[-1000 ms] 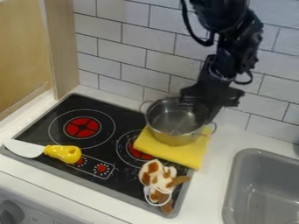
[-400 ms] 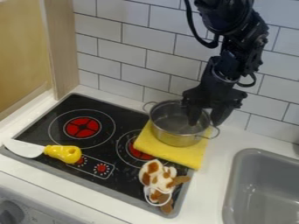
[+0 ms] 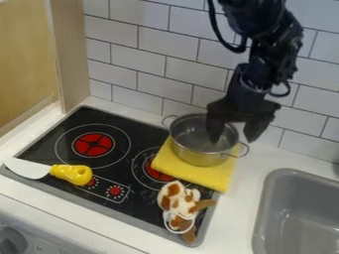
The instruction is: Put the silver pot in the top right corner
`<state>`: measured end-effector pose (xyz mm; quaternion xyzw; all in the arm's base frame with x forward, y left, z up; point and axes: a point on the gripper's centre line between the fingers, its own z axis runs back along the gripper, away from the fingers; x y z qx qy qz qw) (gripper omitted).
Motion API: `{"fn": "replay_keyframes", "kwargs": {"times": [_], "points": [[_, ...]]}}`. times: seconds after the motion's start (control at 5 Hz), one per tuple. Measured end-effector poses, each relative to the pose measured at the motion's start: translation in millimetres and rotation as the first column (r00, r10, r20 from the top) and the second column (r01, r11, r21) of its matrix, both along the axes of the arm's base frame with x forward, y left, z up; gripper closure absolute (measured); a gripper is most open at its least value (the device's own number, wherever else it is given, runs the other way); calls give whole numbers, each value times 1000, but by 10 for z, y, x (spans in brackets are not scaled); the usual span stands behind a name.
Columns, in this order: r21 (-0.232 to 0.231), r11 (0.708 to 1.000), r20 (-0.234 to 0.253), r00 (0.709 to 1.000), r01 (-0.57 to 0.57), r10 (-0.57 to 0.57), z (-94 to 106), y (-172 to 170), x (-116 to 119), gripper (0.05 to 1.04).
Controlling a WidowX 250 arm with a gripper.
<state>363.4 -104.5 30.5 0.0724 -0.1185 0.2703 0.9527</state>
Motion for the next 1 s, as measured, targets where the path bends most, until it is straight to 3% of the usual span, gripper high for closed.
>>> {"fn": "replay_keyframes", "kwargs": {"times": [0.4, 0.6, 0.8, 1.0], "points": [[-25, 1000, 57, 998, 1, 1, 280, 37, -107, 85], [-50, 999, 118, 993, -16, 21, 492, 89, -219, 85], [-42, 999, 185, 982, -21, 28, 573, 159, -479, 85], [-49, 999, 199, 980, -19, 29, 602, 137, -463, 85]]}}
